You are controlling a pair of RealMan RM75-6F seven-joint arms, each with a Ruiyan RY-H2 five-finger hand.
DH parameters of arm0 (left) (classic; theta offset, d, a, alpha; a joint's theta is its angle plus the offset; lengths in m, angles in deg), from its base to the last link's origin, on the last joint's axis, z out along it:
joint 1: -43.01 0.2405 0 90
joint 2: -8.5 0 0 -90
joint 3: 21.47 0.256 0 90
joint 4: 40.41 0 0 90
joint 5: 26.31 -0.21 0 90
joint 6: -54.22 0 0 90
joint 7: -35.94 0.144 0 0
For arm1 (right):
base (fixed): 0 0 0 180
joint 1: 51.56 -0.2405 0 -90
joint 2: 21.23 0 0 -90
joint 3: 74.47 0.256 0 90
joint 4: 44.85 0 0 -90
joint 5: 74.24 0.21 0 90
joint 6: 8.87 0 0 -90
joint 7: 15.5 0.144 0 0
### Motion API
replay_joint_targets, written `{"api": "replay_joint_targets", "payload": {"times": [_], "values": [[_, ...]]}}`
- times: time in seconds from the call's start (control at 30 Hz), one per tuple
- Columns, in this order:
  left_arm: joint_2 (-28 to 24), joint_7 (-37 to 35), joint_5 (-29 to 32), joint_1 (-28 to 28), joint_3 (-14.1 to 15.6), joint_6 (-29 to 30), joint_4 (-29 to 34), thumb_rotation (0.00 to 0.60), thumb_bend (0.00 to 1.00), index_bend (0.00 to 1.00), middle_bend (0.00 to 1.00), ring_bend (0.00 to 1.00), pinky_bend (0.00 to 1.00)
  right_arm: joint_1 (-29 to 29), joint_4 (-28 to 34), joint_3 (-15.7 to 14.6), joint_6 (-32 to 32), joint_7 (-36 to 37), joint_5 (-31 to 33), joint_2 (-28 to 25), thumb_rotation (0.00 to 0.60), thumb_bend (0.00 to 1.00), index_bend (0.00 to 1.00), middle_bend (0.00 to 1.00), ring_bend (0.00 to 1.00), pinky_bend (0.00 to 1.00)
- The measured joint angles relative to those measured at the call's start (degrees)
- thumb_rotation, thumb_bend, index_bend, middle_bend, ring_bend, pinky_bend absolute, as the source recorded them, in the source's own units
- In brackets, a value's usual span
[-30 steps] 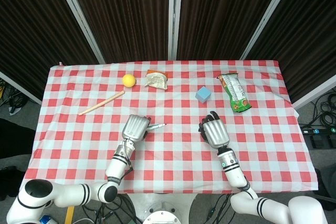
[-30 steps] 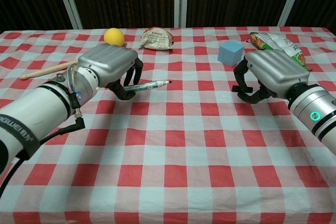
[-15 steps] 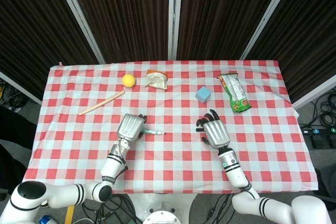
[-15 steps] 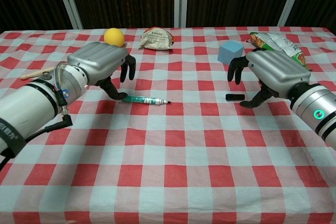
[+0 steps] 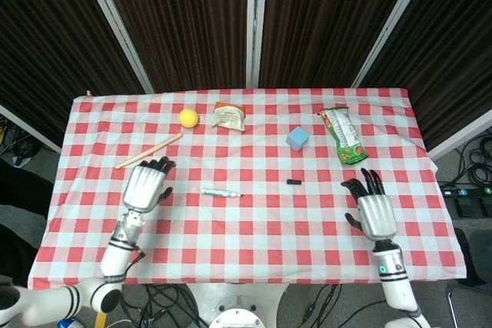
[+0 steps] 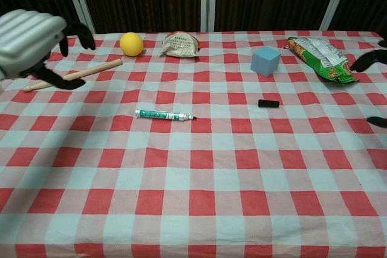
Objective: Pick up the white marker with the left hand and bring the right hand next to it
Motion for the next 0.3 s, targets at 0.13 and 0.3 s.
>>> {"api": "replay_joint_targets", "payload": {"times": [0.13,0.3], "values": [[-2.74,-1.97,0.31,7.88,4.07,3.75,2.59,0.600,0.16,0.24,0.20,0.16,0.23,4.88,0.82,-3.60,-2.12,1.50,-0.15,-2.06,0.600,0.03,0.15,0.18,0.00,0.00],[-3.57,-5.02,-1.08,17.56,9.04,11.57,3.50,0.600,0.16,0.24,0.20,0.16,0.23,9.38,-1.21,-5.93,-5.90,3.43,-1.65,-0.94,0.600,0.03,0.15,0.18,0.00,0.00]]}}
